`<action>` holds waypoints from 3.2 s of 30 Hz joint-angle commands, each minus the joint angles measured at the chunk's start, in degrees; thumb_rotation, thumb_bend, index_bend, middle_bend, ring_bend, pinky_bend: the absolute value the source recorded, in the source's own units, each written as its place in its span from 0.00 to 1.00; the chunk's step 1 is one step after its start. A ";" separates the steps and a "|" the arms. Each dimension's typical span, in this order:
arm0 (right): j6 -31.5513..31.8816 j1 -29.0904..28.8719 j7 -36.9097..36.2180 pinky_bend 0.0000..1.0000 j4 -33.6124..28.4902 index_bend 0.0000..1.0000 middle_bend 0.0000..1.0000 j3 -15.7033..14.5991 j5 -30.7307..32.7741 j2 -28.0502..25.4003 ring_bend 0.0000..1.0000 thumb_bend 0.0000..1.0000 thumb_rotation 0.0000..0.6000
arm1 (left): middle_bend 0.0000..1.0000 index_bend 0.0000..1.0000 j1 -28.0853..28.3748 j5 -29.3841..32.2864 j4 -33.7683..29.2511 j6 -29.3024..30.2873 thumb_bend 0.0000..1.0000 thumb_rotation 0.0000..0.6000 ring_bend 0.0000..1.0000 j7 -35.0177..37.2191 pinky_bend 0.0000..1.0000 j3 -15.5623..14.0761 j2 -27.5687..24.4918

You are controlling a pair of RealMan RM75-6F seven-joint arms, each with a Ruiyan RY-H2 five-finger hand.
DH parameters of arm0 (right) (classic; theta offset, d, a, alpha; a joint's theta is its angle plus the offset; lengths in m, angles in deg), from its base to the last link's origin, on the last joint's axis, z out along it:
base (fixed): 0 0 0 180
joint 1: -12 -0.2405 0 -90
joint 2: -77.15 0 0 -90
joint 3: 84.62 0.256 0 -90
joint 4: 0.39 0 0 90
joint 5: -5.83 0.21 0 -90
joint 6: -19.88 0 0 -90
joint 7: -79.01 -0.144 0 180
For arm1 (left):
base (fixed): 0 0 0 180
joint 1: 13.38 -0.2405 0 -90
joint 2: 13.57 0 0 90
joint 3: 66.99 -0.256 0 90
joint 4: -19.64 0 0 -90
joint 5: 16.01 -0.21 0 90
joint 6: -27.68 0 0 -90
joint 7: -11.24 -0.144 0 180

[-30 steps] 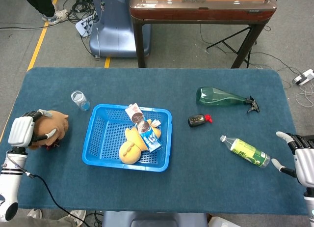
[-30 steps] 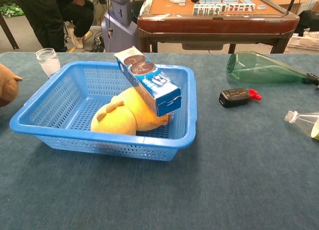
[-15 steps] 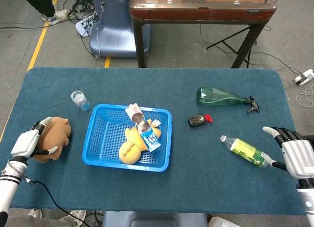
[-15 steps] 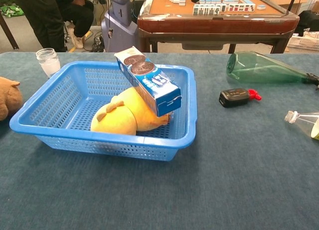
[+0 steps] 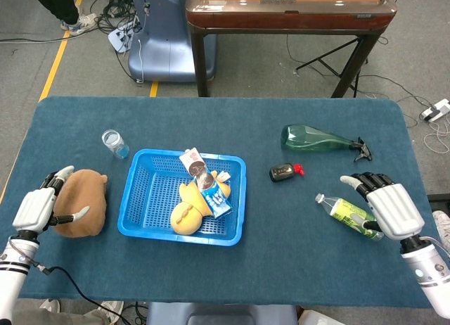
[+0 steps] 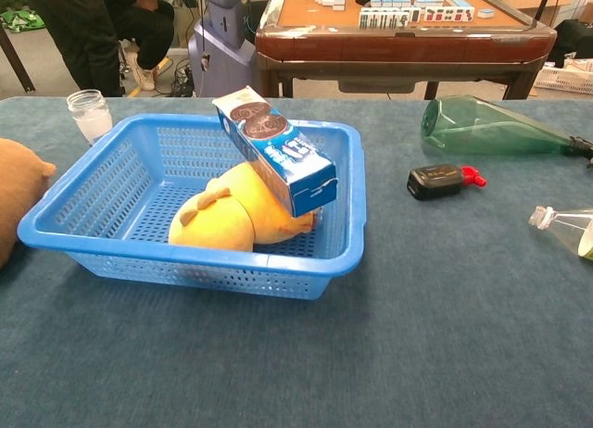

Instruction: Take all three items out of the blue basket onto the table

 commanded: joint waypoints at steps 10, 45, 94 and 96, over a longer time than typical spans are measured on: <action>-11.13 -10.68 2.92 0.31 0.65 0.25 0.28 0.39 -5.90 0.85 0.26 0.12 1.00 | 0.08 0.00 -2.70 -7.76 -2.52 9.91 0.21 0.58 0.07 -3.29 0.25 0.41 1.54; -34.98 -46.24 7.33 0.21 19.79 0.07 0.10 3.77 -9.30 26.13 0.08 0.10 1.00 | 0.08 0.00 -6.12 -8.25 -3.96 11.69 0.21 0.60 0.07 -1.87 0.24 0.09 -1.03; -12.22 -34.89 -2.33 0.34 8.07 0.66 0.60 -9.20 -11.52 9.35 0.45 0.24 1.00 | 0.08 0.00 -6.52 -9.30 -4.73 11.32 0.21 0.60 0.07 -1.27 0.24 1.06 -1.73; -11.87 -33.60 -3.00 0.34 8.91 0.66 0.60 -10.79 -12.39 9.61 0.45 0.24 1.00 | 0.08 0.00 -6.36 -9.47 -5.26 11.30 0.21 0.60 0.07 -1.95 0.24 1.06 -1.60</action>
